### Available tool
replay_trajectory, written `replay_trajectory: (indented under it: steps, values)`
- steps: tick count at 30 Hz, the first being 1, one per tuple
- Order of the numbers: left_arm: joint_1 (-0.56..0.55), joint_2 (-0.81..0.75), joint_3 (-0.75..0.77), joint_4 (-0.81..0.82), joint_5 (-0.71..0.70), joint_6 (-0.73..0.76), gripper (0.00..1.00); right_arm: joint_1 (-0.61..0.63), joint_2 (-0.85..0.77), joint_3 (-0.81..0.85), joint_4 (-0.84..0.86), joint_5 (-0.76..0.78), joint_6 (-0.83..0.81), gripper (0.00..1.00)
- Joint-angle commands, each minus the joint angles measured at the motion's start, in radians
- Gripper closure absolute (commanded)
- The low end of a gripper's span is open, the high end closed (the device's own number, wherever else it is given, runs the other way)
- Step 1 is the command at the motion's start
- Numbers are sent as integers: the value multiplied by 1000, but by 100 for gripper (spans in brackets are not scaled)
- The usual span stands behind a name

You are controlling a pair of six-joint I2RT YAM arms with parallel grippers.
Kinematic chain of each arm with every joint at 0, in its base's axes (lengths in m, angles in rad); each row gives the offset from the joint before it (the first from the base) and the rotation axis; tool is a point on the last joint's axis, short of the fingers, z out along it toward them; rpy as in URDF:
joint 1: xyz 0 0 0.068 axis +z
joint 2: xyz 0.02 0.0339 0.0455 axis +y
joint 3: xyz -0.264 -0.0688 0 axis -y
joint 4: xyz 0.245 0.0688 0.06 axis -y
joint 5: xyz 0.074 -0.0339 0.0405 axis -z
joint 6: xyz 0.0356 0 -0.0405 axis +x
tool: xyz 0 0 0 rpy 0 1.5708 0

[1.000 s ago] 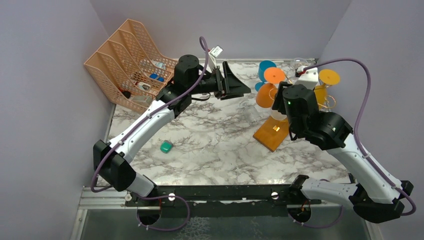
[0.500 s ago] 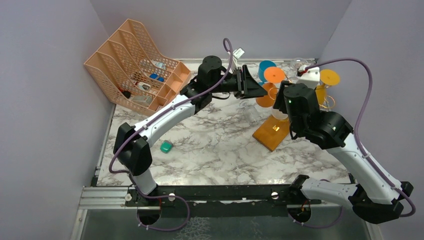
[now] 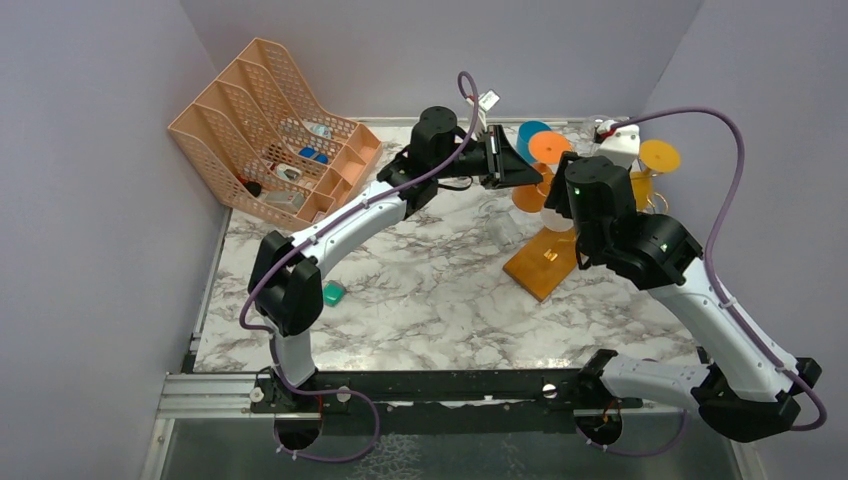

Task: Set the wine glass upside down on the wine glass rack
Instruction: Turn the wine glass upside down at the wine rack.

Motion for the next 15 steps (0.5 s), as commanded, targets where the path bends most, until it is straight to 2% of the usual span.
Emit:
replay_trajectory:
  steps: [1, 10, 15]
  values:
    - [-17, 1, 56, 45, 7, 11, 85, -17, 6, 44, 84, 13, -9, 99]
    - [-35, 14, 68, 42, 24, 9, 91, -39, 36, 48, 127, -26, -18, 99]
    - [-37, 20, 70, 46, 26, 7, 91, -41, 30, 23, 253, -84, -92, 99]
